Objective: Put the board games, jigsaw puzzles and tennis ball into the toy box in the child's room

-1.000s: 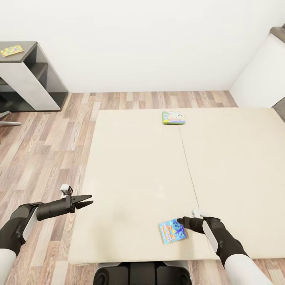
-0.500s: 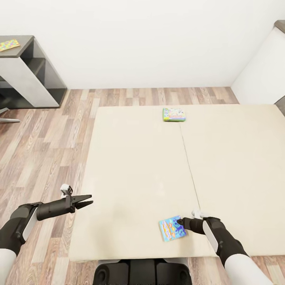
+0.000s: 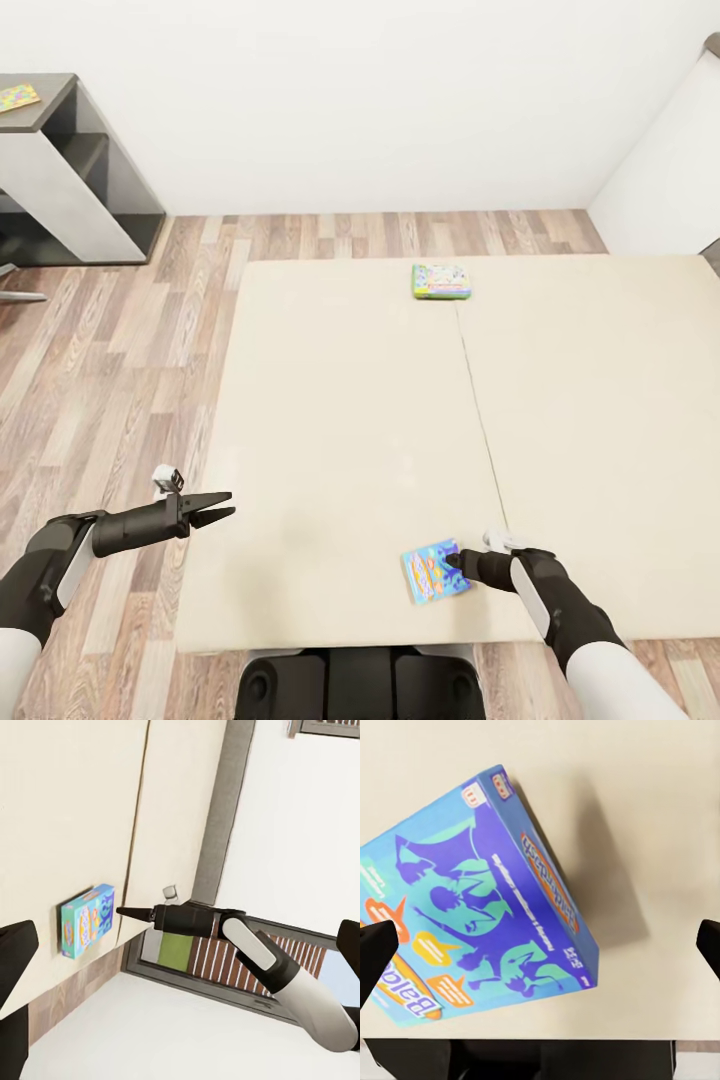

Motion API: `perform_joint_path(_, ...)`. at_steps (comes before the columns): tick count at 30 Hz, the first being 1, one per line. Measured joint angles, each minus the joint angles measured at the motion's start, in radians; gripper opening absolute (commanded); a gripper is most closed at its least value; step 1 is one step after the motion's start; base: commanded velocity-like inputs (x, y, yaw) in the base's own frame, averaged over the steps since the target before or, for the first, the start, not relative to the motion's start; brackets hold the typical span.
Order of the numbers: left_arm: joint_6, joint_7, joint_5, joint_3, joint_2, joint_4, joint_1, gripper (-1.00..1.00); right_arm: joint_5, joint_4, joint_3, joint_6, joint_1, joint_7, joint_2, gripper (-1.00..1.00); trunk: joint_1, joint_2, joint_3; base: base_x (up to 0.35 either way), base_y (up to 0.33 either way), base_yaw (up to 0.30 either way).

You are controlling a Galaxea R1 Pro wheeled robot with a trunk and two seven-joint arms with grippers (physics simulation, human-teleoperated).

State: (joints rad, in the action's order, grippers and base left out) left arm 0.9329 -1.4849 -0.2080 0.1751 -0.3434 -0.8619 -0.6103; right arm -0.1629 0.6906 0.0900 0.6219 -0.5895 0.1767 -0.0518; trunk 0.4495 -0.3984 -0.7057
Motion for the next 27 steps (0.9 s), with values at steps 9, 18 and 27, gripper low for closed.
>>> perform_joint_path(9, 0.000, 0.000, 0.000, -0.001, 0.000, 0.000, 0.000, 1.00, -0.001, 0.000, -0.003, -0.021, 0.001, 0.000, 0.003, 1.00, 0.000, 0.000, -0.015, 0.000, 0.000, 0.000)
perform_joint_path(18, 0.000, 0.000, 0.000, -0.002, 0.000, 0.000, 0.000, 1.00, -0.001, 0.000, -0.004, -0.035, 0.001, 0.001, 0.001, 1.00, 0.000, 0.000, -0.030, 0.000, 0.000, 0.000)
perform_joint_path(27, 0.000, 0.000, 0.000, -0.004, 0.000, 0.000, 0.000, 1.00, -0.001, 0.003, -0.004, -0.037, 0.001, 0.002, 0.002, 1.00, 0.000, 0.000, -0.044, 0.000, 0.000, 0.000)
